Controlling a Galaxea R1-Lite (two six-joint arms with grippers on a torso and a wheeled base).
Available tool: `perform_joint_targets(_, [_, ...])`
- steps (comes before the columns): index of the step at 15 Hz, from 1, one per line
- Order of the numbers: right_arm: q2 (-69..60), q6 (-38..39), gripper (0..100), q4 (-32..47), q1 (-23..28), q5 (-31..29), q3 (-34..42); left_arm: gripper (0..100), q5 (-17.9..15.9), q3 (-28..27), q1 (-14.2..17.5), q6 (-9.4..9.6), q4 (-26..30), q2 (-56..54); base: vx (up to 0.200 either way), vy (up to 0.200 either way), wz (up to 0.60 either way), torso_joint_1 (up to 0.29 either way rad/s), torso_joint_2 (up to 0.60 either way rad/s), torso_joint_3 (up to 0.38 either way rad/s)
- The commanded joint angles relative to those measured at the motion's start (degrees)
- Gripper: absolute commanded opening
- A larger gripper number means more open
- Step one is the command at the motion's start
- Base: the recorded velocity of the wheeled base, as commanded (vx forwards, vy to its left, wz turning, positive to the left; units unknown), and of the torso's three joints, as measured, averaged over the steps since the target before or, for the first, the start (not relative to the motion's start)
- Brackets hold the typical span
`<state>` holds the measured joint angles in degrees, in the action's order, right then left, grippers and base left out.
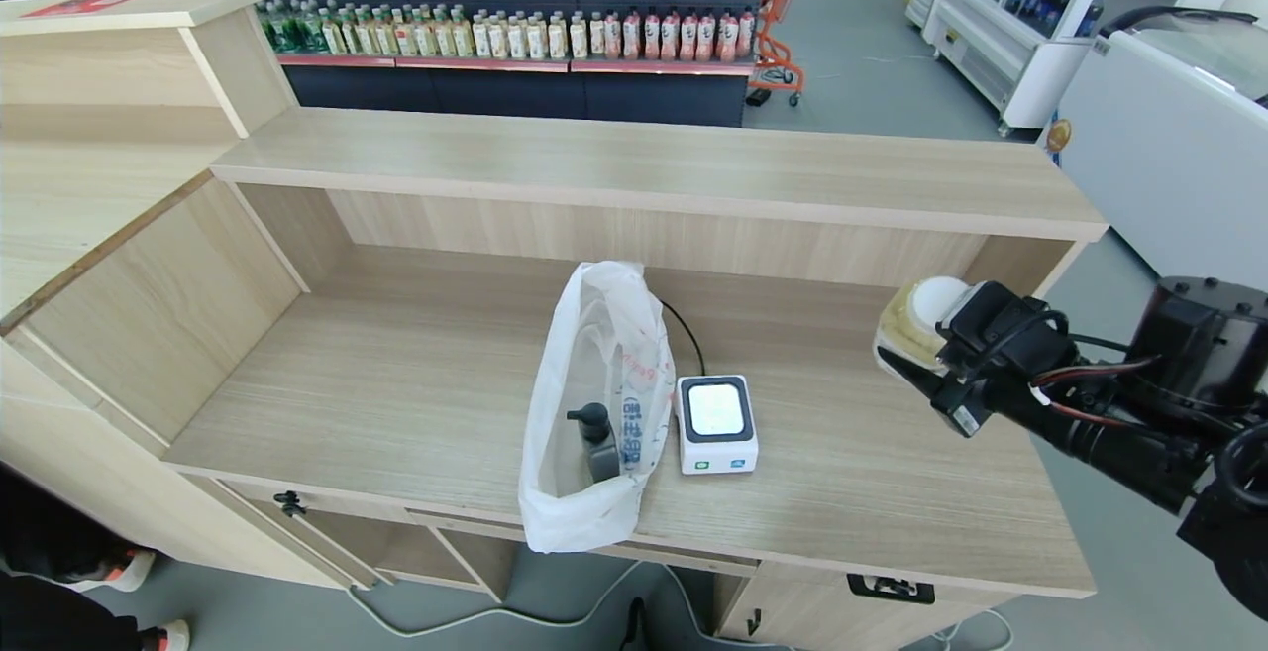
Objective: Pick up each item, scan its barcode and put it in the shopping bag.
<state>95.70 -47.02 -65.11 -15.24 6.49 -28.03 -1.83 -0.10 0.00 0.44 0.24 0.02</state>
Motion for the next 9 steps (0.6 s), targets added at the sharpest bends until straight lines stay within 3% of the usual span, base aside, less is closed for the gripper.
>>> perform_joint_targets(1, [3.0,0.0,0,-2.2,-1.2,0.1,-0.2,0,0.0,0.0,0.0,0.0,0.0,0.0,0.0,0.0,0.0,0.0,0.0,0.0])
perform_joint_targets(3, [4.6,0.2,0,-4.5,-2.3,0.4,-0.2,0,0.0,0.0,0.0,0.0,-0.1,0.0,0.0,0.0,0.0,0.0,0.0,0.0])
perform_joint_targets(9, [14.6,0.5,0,-17.5,-5.2,9.6,-2.5,0,0.0,0.0,0.0,0.0,0.0,0.1,0.0,0.0,0.0,0.0,0.0,0.0])
